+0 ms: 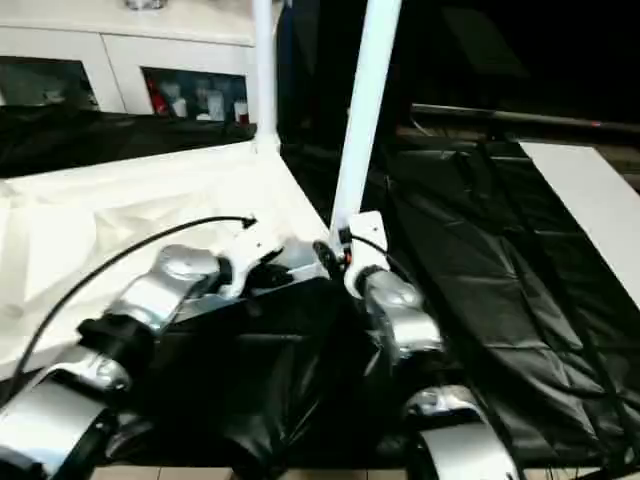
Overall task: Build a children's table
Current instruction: Rotate leg to tighten
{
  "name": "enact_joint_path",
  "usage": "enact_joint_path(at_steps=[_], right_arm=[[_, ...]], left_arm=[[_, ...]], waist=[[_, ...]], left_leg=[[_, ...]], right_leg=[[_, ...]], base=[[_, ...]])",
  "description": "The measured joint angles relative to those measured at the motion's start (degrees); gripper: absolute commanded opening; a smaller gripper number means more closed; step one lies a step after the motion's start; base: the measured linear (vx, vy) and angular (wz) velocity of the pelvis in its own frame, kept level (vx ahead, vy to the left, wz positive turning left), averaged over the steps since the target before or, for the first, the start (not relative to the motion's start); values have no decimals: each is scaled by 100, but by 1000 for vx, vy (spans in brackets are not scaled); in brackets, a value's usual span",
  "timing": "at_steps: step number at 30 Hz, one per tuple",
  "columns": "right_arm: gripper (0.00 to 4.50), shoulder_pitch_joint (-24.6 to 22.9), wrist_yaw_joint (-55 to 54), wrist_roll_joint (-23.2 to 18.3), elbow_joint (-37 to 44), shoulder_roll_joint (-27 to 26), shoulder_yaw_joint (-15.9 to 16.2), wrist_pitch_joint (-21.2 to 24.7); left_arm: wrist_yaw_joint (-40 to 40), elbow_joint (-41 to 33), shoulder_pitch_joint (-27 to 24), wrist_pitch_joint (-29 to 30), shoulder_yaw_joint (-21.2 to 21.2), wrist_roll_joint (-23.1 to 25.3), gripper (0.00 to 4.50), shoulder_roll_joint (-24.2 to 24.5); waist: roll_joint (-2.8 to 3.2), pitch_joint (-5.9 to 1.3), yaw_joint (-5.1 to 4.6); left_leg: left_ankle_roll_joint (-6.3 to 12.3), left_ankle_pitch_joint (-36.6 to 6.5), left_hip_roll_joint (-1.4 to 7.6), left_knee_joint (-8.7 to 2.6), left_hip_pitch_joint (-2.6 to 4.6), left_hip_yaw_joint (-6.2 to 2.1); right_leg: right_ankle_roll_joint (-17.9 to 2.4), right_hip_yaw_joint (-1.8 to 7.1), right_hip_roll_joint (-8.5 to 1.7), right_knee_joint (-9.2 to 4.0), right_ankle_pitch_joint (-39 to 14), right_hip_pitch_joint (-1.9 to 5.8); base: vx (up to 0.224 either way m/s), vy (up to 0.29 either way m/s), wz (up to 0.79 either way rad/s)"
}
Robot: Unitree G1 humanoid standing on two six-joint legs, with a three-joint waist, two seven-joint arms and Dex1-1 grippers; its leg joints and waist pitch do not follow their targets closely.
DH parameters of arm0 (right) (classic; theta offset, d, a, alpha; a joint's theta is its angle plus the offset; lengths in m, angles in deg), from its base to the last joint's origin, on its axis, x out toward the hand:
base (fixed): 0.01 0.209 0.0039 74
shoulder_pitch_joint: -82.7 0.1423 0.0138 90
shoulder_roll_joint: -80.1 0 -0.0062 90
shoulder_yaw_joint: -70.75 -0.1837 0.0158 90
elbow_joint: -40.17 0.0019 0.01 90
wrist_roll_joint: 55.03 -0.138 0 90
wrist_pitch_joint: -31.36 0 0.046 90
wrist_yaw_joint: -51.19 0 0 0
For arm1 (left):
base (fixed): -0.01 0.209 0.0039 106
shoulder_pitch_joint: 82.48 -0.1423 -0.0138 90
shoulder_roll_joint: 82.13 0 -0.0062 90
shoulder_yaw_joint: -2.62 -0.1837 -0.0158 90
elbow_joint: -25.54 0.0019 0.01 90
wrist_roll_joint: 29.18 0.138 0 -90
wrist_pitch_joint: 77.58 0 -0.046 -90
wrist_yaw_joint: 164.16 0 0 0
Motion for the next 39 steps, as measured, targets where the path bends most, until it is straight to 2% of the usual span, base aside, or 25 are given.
enact_joint_path(at_steps=[1,2,5,7,10,12,14,17,22,27,30,32,33,39], right_arm=[[270,4,65,-5,-62,4,-21,-98],[340,-6,115,-10,-70,12,-36,-140],[346,-198,667,-14,77,108,-20,-327],[375,-275,1002,-25,171,213,30,-349],[390,-334,1611,-168,364,432,135,-284],[390,-398,2031,-179,528,671,261,-241],[390,-569,2791,-184,827,1055,530,-261],[390,-645,3481,-241,1018,1293,619,-280],[390,-828,4432,-422,1400,1520,784,-208],[390,-899,4912,-614,1712,1696,868,-30],[360,-992,5125,-666,1800,1757,885,109],[356,-1004,5192,-669,1802,1786,884,144],[333,-1004,5217,-669,1805,1789,885,152],[280,-1004,5266,-667,1810,1820,887,163]], left_arm=[[2,26,8,-24,-1,2,0,-2],[2,29,9,-33,-2,2,0,-2],[2,22,13,-32,37,-9,0,74],[1,15,13,-19,94,-19,0,136],[-177,-46,-3,-90,104,-57,0,244],[-382,-155,-59,-107,103,-81,0,332],[-776,-345,-182,-203,98,-154,0,550],[-1434,-563,-336,-436,56,-269,0,870],[-2459,-1154,-623,-438,-140,-482,0,1160],[-2723,-1375,-708,-353,-212,-539,0,1249],[-2804,-1405,-741,-357,-222,-564,0,1285],[-2865,-1442,-778,-359,-219,-570,0,1309],[-2866,-1467,-790,-357,-220,-573,0,1319],[-2912,-1606,-847,-288,-227,-583,0,1354]], waist=[[2,-1,1],[3,0,5],[0,2,-15],[-6,6,-65],[-11,9,-107],[-10,10,-111],[-10,11,-108],[-12,12,-122],[-6,17,2],[-5,22,108],[-6,22,112],[-5,22,110],[-6,22,111],[-8,23,113]], left_leg=[[0,0,0,0,-1,0],[0,0,0,0,-2,0],[0,0,2,-4,-3,-2],[0,1,4,-7,-3,-7],[0,1,6,-20,-2,-6],[0,1,7,-31,-4,-5],[0,1,10,-46,-4,-2],[0,1,14,-63,-7,0],[22,-5,9,-65,-3,13],[43,1,5,-53,-3,19],[28,-7,7,-53,-2,19],[21,-11,8,-54,-2,18],[20,-11,8,-54,-2,18],[23,-9,7,-53,-2,18]], right_leg=[[0,0,0,-1,0,0],[0,0,0,0,0,-2],[3,-2,2,-1,-1,-6],[7,-3,3,-1,3,-11],[8,-5,7,-1,4,-19],[10,-9,8,-2,3,-26],[18,-13,13,-4,-4,-28],[13,-14,20,-7,-8,-39],[-4,-15,10,-14,-27,-42],[-5,-10,4,-15,-26,-43],[-4,-12,5,-9,-27,-41],[-4,-12,6,-6,-27,-40],[-4,-12,6,-5,-26,-40],[-4,-12,6,-7,-26,-40]], base=[[0,0,0],[0,0,0],[0,0,0],[0,0,0],[0,0,0],[0,0,0],[0,0,0],[0,0,0],[0,0,0],[0,0,0],[0,0,0],[0,0,0],[0,0,0],[0,0,0]])
